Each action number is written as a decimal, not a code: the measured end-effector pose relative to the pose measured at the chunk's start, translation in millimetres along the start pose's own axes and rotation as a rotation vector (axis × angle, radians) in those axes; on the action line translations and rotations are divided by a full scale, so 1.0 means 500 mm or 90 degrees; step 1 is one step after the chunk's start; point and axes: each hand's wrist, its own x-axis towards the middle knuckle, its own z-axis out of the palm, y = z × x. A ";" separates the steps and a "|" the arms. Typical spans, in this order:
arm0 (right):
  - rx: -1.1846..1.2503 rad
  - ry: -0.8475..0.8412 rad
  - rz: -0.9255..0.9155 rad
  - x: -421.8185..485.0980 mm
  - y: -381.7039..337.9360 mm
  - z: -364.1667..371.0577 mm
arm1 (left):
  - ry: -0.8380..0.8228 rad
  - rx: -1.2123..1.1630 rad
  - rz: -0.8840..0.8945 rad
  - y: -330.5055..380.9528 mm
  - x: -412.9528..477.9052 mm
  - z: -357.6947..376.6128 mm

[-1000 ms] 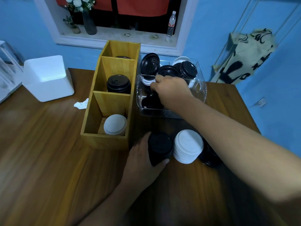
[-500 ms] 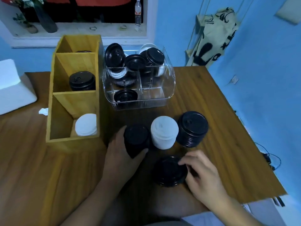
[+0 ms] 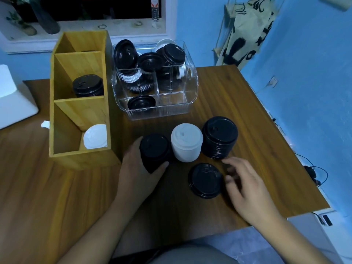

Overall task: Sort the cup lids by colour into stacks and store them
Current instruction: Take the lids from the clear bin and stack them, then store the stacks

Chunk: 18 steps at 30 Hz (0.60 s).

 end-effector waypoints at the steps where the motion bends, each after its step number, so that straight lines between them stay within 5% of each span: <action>1: -0.014 -0.017 0.044 0.001 -0.019 0.009 | -0.002 0.003 0.000 -0.001 0.001 0.001; 6: -0.149 -0.108 0.059 0.012 -0.052 0.047 | -0.008 -0.047 0.013 0.010 0.005 -0.001; 11: 0.042 -0.215 0.013 0.004 -0.023 0.019 | -0.004 -0.049 0.010 0.007 0.005 0.003; 18: -0.114 -0.064 0.020 0.001 -0.020 0.053 | 0.006 -0.009 0.031 0.005 0.009 0.006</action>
